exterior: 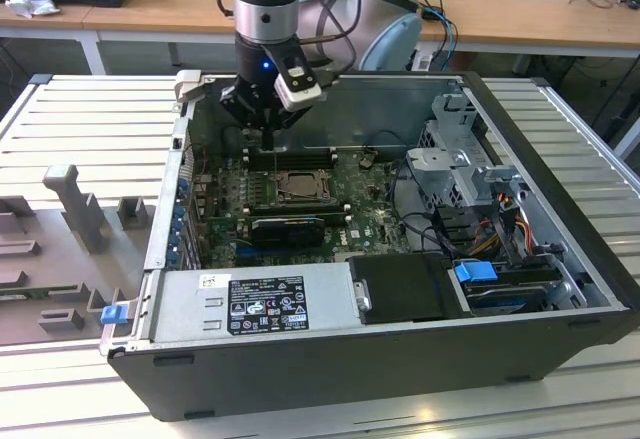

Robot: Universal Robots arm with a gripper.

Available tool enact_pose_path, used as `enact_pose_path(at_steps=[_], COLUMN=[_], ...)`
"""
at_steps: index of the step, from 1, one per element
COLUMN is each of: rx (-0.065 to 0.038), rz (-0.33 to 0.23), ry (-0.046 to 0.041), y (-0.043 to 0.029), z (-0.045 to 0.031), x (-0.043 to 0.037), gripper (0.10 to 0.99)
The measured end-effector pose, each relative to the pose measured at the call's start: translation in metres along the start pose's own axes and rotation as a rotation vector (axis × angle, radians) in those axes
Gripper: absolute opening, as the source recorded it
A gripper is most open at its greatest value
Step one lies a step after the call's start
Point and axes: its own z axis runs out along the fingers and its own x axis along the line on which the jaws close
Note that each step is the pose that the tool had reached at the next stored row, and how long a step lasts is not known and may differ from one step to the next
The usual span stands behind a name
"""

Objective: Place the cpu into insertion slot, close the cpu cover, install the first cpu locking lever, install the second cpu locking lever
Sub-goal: 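Install the first cpu locking lever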

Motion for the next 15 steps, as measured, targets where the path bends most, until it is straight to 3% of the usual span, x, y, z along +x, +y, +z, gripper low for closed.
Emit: enact_pose_path(at_steps=[15], rx=[0.000], rz=[0.000], ry=[0.0000], y=[0.0007], z=[0.0008], x=[-0.0211], gripper=[0.106])
